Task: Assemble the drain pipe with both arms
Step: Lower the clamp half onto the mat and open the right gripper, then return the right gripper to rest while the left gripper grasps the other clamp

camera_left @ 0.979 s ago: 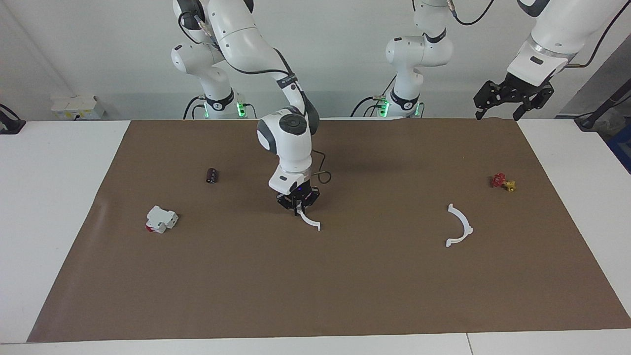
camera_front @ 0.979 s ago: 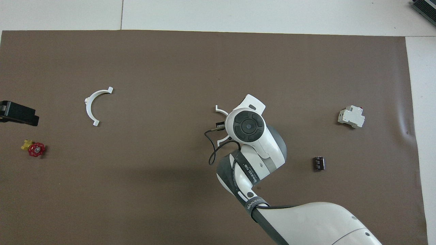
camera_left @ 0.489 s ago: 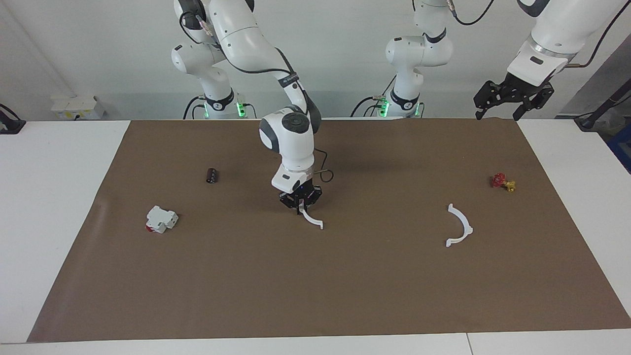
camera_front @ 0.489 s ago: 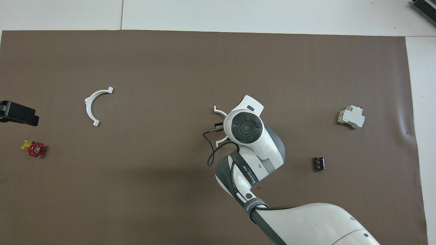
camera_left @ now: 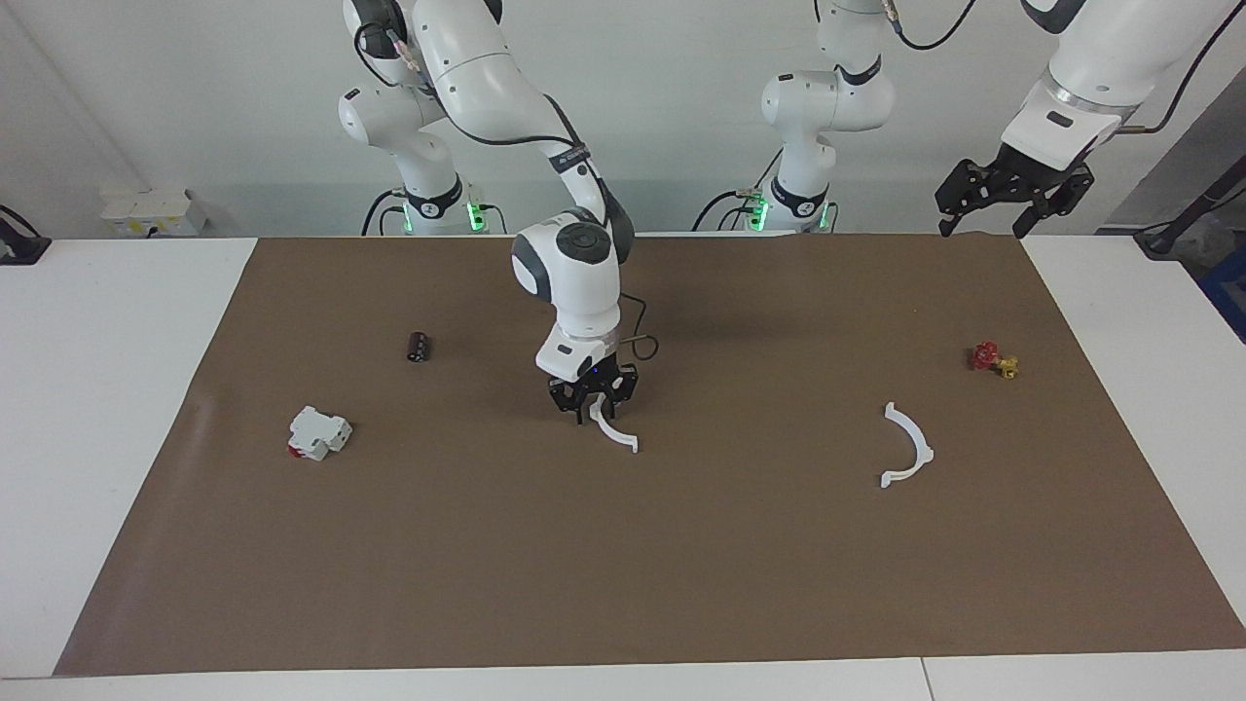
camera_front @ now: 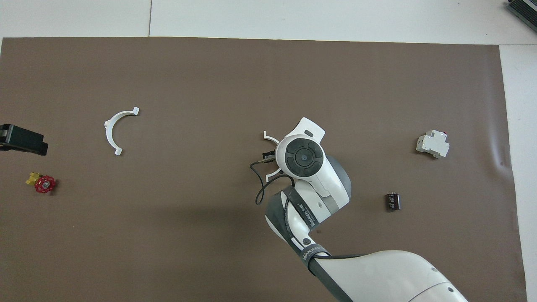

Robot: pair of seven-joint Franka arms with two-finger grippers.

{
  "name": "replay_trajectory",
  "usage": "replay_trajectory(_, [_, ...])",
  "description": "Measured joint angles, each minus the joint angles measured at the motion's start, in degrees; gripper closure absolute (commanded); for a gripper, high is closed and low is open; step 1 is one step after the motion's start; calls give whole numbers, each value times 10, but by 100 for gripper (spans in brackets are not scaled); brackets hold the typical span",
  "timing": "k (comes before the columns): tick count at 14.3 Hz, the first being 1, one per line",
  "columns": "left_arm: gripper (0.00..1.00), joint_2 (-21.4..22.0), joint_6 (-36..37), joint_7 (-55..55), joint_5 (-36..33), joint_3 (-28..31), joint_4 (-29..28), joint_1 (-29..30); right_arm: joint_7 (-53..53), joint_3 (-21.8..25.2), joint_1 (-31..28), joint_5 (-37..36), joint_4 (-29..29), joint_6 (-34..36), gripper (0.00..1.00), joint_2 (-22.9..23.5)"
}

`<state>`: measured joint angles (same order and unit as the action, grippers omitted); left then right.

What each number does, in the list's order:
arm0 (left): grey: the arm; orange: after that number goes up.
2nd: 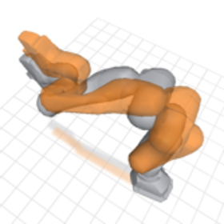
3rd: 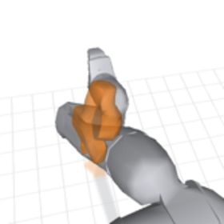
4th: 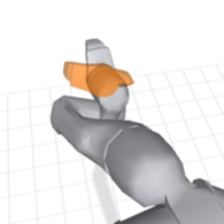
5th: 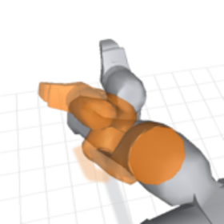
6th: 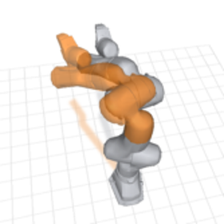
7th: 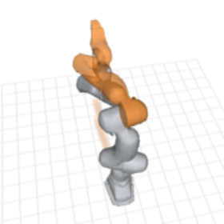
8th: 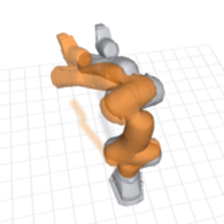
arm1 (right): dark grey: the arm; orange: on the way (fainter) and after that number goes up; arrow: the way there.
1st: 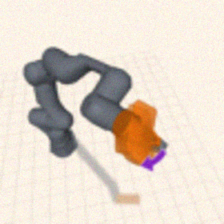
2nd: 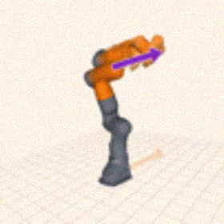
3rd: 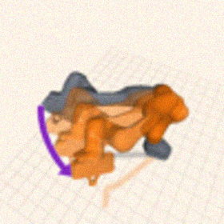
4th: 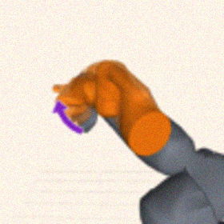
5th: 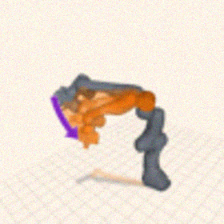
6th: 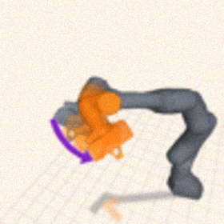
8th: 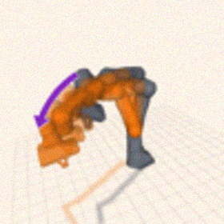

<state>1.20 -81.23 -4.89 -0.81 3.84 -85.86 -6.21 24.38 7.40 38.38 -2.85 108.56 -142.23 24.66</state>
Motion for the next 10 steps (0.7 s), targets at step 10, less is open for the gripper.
replay_trajectory(10, [9, 3, -47, 1, 0, 1, -24, 2, -3, 14, -64, 0, -8, 34, 1, -74])
